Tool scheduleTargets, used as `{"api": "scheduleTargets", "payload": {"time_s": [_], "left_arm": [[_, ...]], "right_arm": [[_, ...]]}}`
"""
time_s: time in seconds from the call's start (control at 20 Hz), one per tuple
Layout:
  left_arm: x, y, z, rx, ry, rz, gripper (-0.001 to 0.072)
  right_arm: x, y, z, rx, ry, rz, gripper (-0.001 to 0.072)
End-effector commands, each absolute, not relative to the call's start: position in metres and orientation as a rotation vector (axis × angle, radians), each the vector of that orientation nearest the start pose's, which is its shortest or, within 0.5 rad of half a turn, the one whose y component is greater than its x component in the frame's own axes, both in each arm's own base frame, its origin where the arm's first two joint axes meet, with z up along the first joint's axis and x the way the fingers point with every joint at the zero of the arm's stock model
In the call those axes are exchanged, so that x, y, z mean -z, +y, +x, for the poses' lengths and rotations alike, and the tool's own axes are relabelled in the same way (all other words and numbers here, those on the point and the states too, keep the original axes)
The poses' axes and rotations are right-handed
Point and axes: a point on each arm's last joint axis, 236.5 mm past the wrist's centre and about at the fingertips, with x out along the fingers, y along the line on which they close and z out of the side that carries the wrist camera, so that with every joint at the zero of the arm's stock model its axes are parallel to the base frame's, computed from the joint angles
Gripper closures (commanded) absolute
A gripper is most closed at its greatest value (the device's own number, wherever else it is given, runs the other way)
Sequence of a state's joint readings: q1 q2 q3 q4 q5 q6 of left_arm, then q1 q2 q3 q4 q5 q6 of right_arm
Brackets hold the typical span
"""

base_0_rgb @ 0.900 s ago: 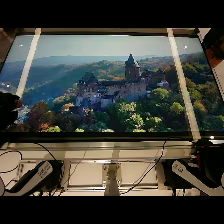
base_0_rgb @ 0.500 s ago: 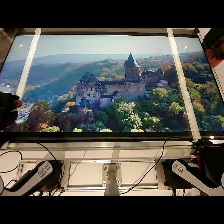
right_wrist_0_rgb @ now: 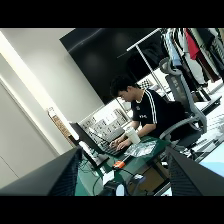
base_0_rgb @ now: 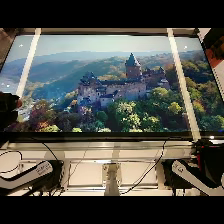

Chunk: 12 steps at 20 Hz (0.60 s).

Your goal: Fold the clothes and pants, and hang the long-sleeved shirts on hangers.

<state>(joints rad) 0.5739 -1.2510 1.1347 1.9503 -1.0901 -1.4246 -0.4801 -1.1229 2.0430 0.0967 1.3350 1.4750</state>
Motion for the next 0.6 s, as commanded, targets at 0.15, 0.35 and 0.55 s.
{"api": "scheduleTargets", "payload": {"time_s": [0.15, 0.35, 0.55], "left_arm": [[0.006, 0.291, 0.298, -0.566, 1.374, 0.171, 0.0063], [0.019, 0.303, 0.311, -0.559, 1.357, 0.223, 0.0141], [0.020, 0.298, 0.318, -0.544, 1.346, 0.225, 0.0696]], "right_arm": [[-0.558, 0.123, 0.260, -1.059, 0.075, 0.645, 0.0130], [-0.558, 0.123, 0.260, -1.060, 0.075, 0.646, 0.0130], [-0.558, 0.123, 0.260, -1.059, 0.075, 0.645, 0.0130]]}}
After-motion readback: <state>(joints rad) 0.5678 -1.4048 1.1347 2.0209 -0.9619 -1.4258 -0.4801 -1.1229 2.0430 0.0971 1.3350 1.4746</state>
